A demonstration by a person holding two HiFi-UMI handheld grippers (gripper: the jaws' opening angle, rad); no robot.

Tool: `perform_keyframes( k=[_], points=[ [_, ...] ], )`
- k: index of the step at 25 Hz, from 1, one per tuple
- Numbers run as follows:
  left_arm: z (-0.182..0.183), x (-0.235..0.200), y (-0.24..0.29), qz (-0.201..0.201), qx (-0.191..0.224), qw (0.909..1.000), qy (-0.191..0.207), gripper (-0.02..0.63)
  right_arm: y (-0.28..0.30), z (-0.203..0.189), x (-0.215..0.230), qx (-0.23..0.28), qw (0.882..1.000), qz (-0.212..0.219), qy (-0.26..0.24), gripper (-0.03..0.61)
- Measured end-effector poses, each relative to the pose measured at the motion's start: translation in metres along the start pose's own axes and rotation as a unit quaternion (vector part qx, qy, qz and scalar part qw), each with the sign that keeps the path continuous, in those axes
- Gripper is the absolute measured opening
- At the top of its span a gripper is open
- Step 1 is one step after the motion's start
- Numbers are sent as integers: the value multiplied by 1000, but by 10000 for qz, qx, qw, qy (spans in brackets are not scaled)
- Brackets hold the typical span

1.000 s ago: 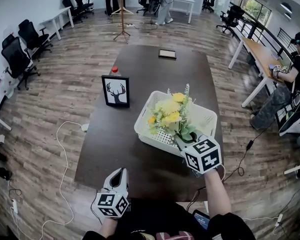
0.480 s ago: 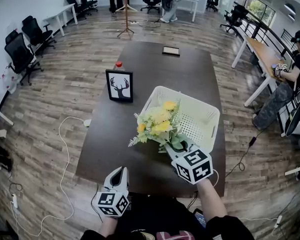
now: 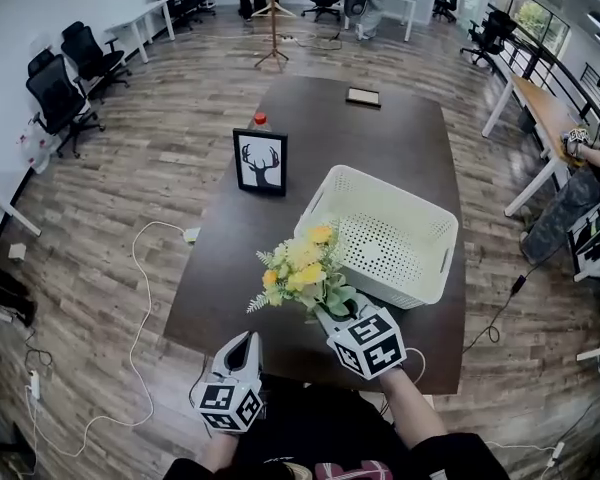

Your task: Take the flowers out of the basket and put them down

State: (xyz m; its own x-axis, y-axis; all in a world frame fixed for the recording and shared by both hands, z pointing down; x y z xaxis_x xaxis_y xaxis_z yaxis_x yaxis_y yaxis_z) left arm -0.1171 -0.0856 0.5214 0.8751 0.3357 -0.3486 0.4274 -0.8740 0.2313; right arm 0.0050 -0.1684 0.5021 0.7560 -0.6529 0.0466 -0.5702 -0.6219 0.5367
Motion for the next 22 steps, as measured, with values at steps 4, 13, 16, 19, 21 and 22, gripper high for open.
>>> perform_keyframes(
  k=[4, 13, 16, 19, 21, 22],
  points=[
    [-1, -7, -10, 152, 35, 9999, -37, 8, 14, -13, -17, -157, 9997, 199, 5, 52],
    [-3, -15, -25, 404, 156, 9990, -112, 8, 42, -51, -43, -591, 9973, 444, 9, 52],
    [-5, -17, -29, 476, 168, 9987, -121, 8, 51, -65, -50, -742, 9959, 517, -28, 52],
    [-5, -20, -33, 558, 179, 9982, -141, 8, 59, -78, -57, -888, 9942, 601, -34, 54],
    [-5, -22, -36, 608, 192, 9978, -154, 8, 63, -83, -61, -945, 9934, 647, -46, 54],
    [-4, -23, -37, 628, 197, 9977, -155, 8, 65, -86, -62, -974, 9931, 657, -57, 54]
  ],
)
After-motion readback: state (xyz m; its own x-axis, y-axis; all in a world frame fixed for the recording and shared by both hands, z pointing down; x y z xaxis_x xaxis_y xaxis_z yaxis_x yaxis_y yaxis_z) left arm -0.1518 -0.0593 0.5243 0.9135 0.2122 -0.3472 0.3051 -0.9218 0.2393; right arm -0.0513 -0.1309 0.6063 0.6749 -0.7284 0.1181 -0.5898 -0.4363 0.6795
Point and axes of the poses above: the fingertips, and each gripper's own axes: y forward along the fingers, x to its right, z out of its top, the point moved 1 cm from there along -y, backward along the fingers, and after that the axes turned 10 degrees about -z, right-handed, at the moved point
